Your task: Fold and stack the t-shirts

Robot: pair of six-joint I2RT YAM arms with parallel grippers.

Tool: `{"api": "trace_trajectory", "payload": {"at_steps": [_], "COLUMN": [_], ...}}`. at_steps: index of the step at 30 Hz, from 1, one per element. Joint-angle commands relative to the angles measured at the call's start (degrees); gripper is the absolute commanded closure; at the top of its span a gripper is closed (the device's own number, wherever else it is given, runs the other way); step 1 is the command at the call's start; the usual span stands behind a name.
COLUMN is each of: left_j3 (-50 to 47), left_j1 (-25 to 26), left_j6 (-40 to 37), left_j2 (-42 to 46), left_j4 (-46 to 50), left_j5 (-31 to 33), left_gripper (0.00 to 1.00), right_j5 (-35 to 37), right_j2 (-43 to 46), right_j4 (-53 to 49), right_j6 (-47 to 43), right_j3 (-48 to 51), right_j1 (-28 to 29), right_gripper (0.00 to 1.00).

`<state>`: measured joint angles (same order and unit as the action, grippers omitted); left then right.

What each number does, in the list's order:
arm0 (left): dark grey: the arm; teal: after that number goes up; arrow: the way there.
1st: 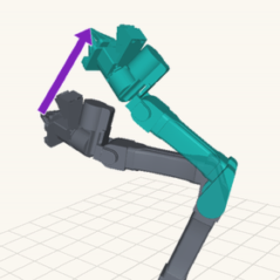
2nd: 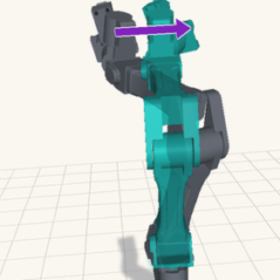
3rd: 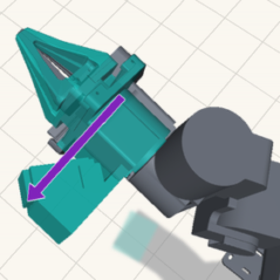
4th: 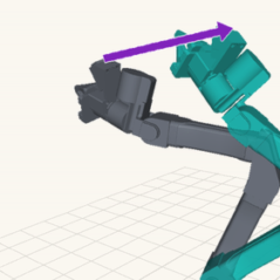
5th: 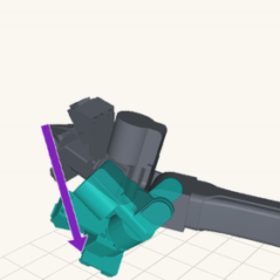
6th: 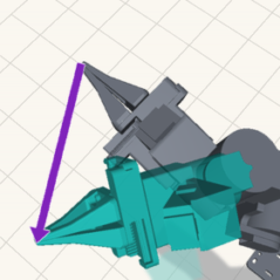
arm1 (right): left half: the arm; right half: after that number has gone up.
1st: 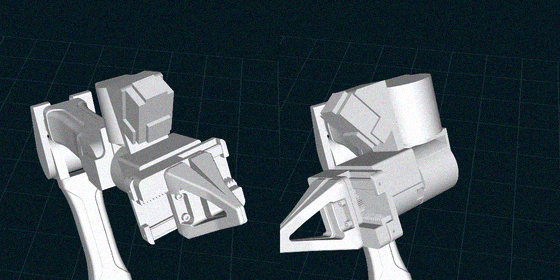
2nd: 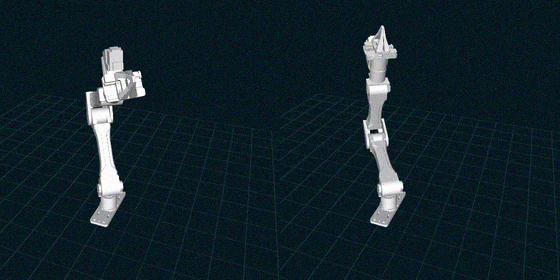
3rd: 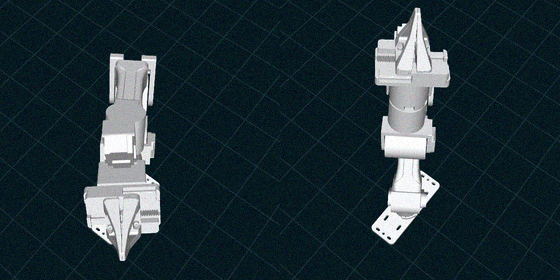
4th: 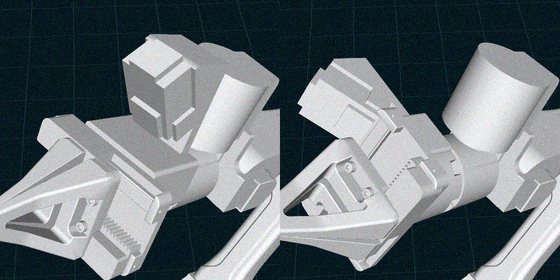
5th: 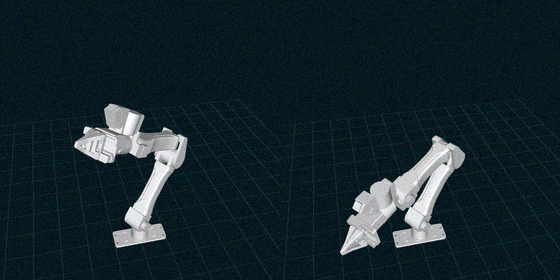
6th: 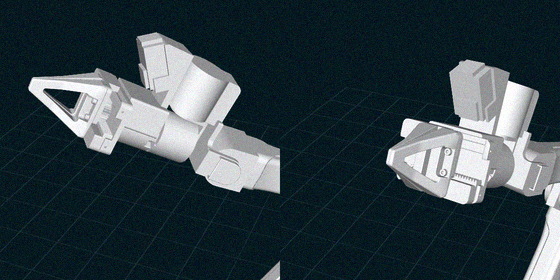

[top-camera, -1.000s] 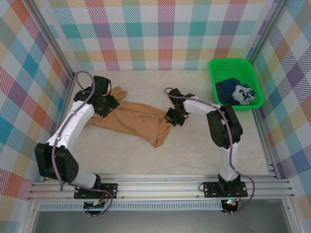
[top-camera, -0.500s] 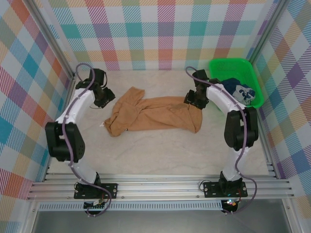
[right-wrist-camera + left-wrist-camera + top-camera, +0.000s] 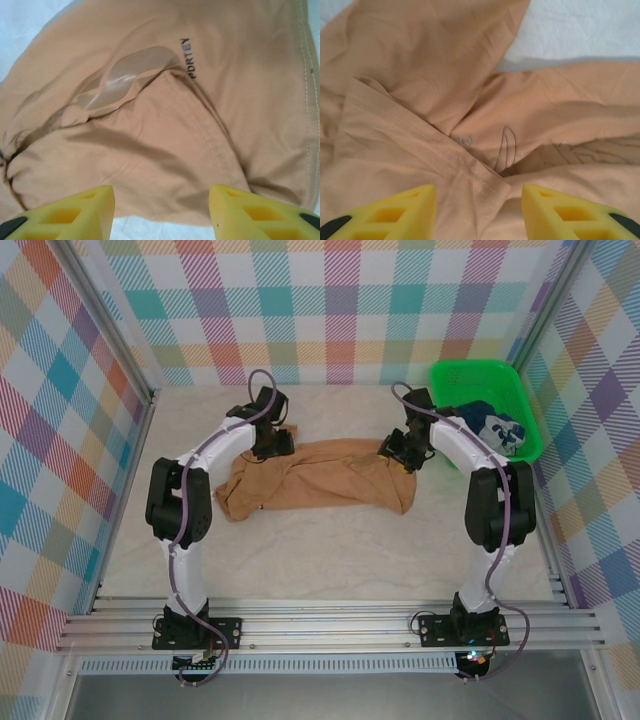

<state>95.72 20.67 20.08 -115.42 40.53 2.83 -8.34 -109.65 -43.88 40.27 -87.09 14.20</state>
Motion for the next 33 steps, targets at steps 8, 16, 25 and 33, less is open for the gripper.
{"api": "trace_trajectory", "payload": {"at_steps": [8, 16, 25, 33], "left_j3": [-2.04, -2.59, -4.84, -5.43], "left_j1": [-1.35, -1.42, -1.31, -1.33], "left_j6": [3.1, 4.55, 5.71, 5.7], "left_j2": [3.72, 5.94, 7.68, 8.87], "left_j4": [1.97, 2.53, 1.88, 2.4], "left_j5": [5.88, 4.95, 4.2, 3.95], "left_gripper": [0.52, 0.54, 0.54, 0.55], "right_j5": [2.73, 3.63, 4.23, 5.97], "right_j2": [-12.35, -15.52, -15.94, -20.12], "right_j4": [0.89, 0.14, -0.78, -3.93], "right_j6": [8.14, 4.64, 1.29, -0.5], "right_j3": [-7.09, -10.82, -13.99, -17.62], "right_j1": [0.2, 0.29, 1.27, 2.15], "right_gripper": [0.58, 0.64, 0.68, 0.73]}}
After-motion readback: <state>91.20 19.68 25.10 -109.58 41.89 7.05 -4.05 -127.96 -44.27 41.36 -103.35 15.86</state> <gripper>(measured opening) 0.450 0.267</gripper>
